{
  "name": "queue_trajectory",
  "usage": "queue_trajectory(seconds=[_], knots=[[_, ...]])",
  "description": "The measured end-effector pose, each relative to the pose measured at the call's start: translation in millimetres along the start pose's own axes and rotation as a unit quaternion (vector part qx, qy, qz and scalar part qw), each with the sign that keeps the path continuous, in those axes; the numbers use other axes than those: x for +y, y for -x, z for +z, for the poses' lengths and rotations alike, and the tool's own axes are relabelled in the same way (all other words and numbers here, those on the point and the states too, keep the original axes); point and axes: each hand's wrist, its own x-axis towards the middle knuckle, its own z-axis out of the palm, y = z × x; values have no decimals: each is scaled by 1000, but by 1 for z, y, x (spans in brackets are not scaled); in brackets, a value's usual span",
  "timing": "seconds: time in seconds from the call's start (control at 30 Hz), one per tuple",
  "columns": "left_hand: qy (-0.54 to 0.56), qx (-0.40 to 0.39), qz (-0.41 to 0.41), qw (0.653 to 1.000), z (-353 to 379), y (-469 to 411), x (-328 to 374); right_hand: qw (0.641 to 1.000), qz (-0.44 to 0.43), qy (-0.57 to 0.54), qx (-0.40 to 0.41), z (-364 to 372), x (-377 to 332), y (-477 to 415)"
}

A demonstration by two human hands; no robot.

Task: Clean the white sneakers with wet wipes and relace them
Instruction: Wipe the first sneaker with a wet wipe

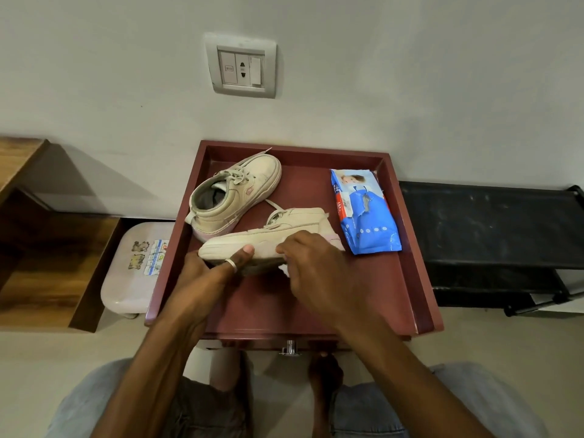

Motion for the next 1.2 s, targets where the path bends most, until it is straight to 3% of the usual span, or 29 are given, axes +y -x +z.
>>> queue_trajectory(seconds=[0.13, 0.3, 0.47, 0.6, 0.7, 0.97, 1.2], knots=[[7, -4, -5, 1000, -7, -4, -2, 998, -66, 15, -6, 7, -12, 3], [-10, -31, -3, 999, -12, -4, 2, 998, 0, 68, -17, -1, 18, 7], [-24, -45, -8, 999, -18, -5, 1, 997, 61, 21, 32, -6, 18, 6], [-20, -47, -22, 998, -17, -6, -2, 998, 18, -47, 28, 5, -13, 5], [-16, -48, -27, 998, -16, -7, -2, 999, -1, -26, 29, 9, -13, 10], [8, -49, -25, 998, -14, -10, -3, 997, 58, -29, 30, 1, 11, 15], [16, -51, -23, 998, -17, -13, -6, 982, 186, 31, 30, -20, 50, 14]])
